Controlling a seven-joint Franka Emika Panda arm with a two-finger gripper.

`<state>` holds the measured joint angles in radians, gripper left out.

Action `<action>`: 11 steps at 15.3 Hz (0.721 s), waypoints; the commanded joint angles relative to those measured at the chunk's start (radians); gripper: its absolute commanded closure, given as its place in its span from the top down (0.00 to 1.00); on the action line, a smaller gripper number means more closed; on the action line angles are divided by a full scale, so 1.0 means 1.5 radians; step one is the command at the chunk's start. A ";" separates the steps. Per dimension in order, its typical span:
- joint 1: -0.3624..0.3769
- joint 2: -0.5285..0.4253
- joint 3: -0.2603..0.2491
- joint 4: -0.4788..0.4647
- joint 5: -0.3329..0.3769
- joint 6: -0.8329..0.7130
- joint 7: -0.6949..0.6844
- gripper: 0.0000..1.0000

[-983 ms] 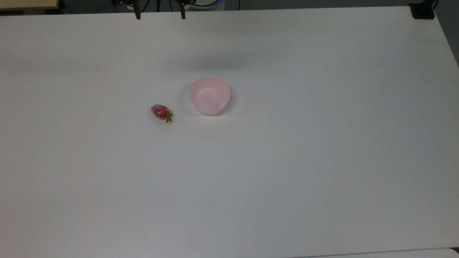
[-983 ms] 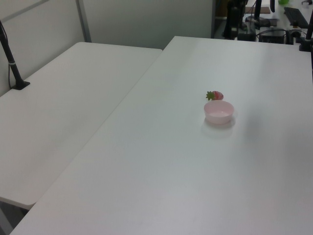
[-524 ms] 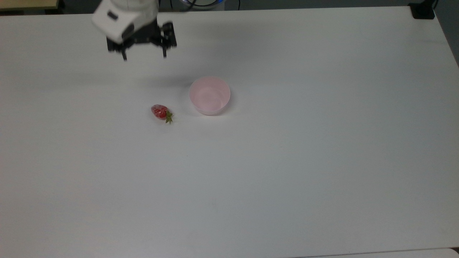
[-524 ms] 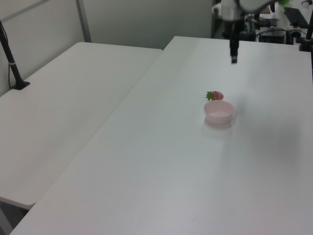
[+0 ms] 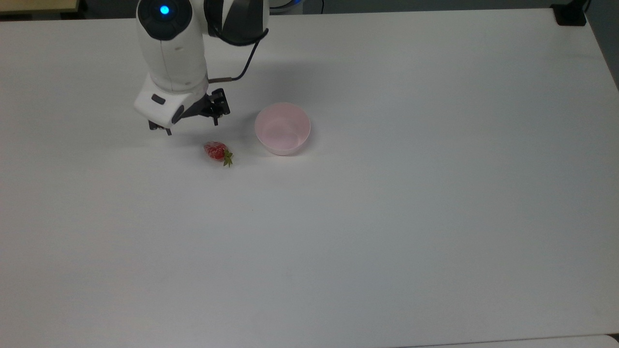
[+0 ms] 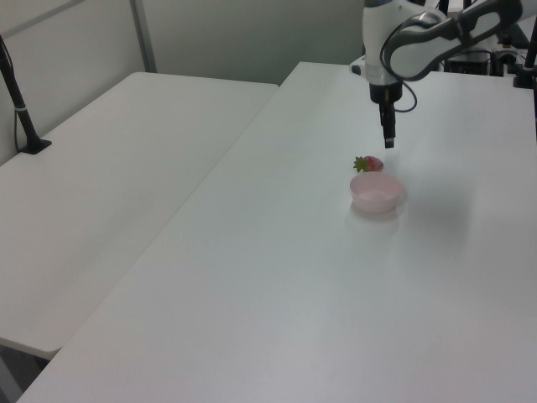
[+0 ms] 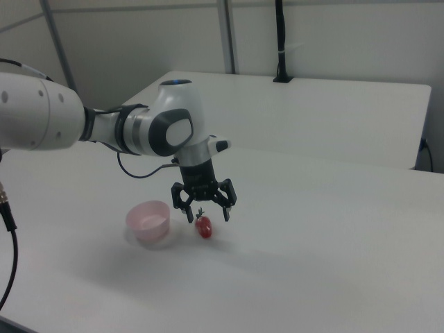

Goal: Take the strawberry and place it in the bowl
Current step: 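Move the open gripper down over the red strawberry, then close the gripper on the red strawberry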

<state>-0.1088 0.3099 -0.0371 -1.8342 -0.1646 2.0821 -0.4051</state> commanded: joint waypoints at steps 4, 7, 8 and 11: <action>0.013 0.057 0.005 0.002 0.005 0.079 0.021 1.00; 0.025 0.062 0.006 0.002 0.006 0.093 0.060 0.80; 0.025 0.062 0.007 0.003 0.010 0.093 0.063 0.66; 0.025 0.061 0.021 0.006 0.050 0.093 0.069 0.37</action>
<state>-0.0766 0.4077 -0.0185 -1.8304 -0.1460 2.2111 -0.3240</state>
